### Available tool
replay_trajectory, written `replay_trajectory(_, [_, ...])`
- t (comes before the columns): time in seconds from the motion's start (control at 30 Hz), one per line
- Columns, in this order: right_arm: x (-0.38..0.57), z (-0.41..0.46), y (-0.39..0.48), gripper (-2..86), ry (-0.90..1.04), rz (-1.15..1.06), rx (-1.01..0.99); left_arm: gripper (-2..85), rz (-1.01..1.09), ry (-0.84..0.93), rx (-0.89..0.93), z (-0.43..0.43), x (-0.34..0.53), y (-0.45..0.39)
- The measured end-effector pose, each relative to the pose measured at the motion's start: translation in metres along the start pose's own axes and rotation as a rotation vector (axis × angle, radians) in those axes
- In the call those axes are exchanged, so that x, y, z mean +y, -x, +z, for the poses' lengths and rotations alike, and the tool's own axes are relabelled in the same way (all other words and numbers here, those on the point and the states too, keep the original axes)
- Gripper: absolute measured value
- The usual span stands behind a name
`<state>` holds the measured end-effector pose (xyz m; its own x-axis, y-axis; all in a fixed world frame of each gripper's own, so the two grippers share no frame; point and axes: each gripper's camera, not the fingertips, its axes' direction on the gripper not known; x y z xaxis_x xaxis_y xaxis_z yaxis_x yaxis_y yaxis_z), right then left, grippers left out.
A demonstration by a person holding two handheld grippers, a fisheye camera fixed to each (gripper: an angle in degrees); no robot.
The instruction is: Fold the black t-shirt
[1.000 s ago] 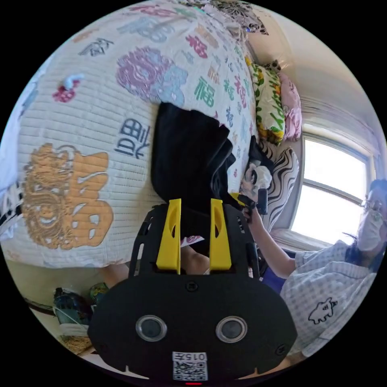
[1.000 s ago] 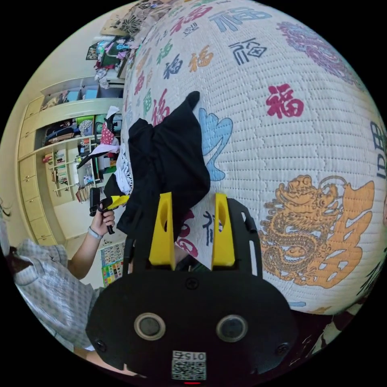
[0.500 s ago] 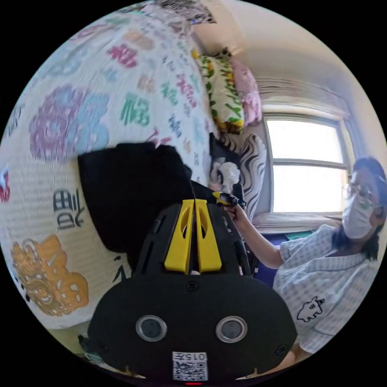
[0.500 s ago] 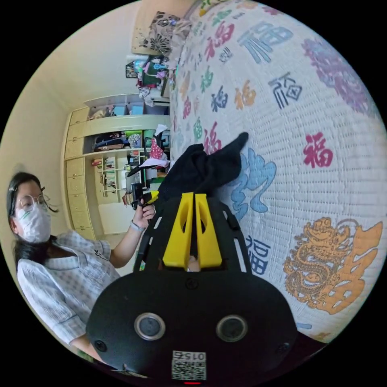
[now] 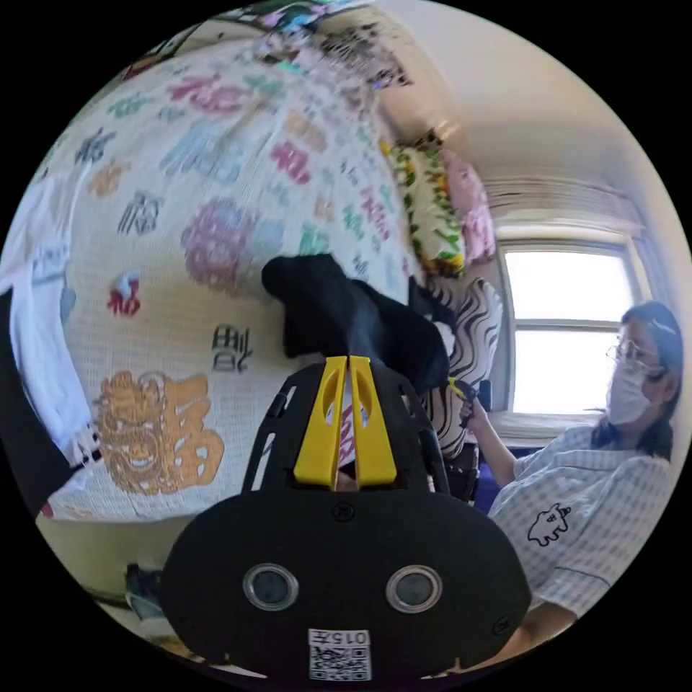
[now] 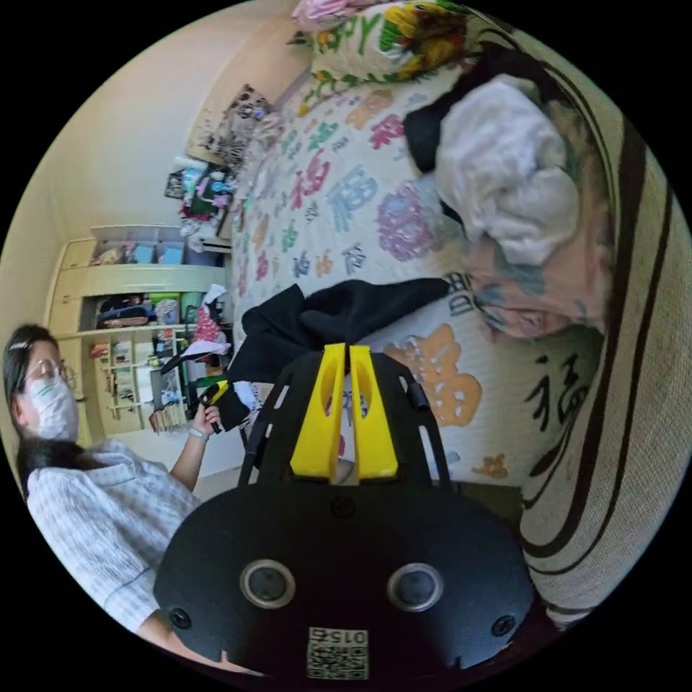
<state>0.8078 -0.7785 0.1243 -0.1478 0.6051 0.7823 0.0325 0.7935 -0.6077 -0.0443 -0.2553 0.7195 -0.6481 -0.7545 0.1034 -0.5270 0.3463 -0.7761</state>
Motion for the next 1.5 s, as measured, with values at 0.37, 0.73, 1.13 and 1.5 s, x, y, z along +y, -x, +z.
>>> replay_trajectory(0.37, [-0.054, 0.155, 0.088, 16.5, 0.185, -0.335, 0.011, 10.9, 0.079, 0.067, -0.228, 0.064, -0.022, -0.016])
replay_trajectory(0.73, [-0.022, 0.264, 0.149, 0.3, 0.476, -0.627, -0.054, 0.3, 0.142, 0.196, -0.303, 0.127, -0.052, -0.009])
replay_trajectory(1.13, [0.183, 0.398, 0.152, 0.0, 1.004, -0.683, -0.113, 12.4, -0.221, 0.038, -0.077, 0.092, 0.158, -0.020])
replay_trajectory(1.5, [0.142, 0.408, 0.216, 8.1, 0.789, -0.902, -0.040, 13.1, -0.464, -0.157, -0.103, 0.137, 0.292, -0.027])
